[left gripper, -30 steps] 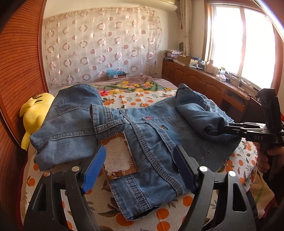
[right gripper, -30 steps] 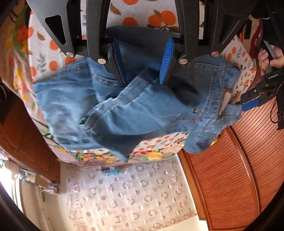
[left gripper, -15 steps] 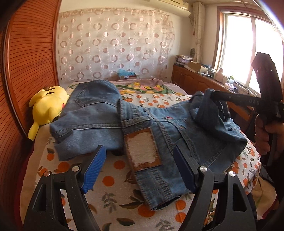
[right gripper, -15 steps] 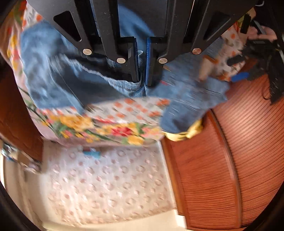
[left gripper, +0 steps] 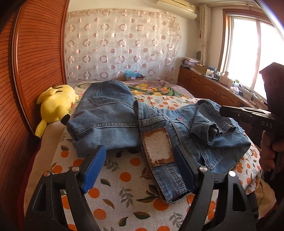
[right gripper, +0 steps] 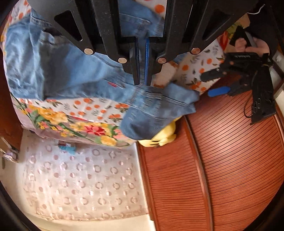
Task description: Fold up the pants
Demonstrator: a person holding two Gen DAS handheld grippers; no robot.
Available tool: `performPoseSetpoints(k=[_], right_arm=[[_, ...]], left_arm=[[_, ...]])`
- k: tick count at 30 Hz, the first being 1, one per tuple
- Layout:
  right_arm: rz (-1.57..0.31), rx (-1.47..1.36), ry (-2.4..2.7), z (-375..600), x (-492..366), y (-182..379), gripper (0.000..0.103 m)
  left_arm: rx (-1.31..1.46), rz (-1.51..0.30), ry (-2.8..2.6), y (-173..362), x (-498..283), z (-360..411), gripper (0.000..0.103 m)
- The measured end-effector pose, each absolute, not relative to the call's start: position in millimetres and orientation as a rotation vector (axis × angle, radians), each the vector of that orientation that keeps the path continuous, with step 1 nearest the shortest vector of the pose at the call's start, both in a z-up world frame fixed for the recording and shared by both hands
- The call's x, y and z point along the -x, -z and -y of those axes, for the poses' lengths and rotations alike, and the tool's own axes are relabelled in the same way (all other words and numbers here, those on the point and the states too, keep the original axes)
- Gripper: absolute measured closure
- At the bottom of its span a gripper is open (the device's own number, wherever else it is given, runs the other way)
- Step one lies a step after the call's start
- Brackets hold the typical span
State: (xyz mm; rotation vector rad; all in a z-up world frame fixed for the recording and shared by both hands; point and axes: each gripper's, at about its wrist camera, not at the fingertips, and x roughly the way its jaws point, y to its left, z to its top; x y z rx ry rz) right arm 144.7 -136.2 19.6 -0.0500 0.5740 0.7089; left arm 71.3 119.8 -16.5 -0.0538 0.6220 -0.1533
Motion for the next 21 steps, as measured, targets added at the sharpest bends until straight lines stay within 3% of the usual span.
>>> performPoseSetpoints(k=[6,15,21], right_arm=[[-0.592,0.044,-0.612,177.2,-137.2,-12.4,0.098],[-0.653,0.086,-0.469,224.8,-116.9,20.6,0.079],[-0.631,0.058,-0.404,248.3,-106.0,22.0,0.067]], left_arm=[[0.007,-0.633,0.224,17.9,-85.3,-85.9,0.024],[-0.083,-0.653,0.411,13.9,-122.4,-14.1,0.024],[-0.201,-0.704,0.513,13.2,-146.1,34.8,0.044]])
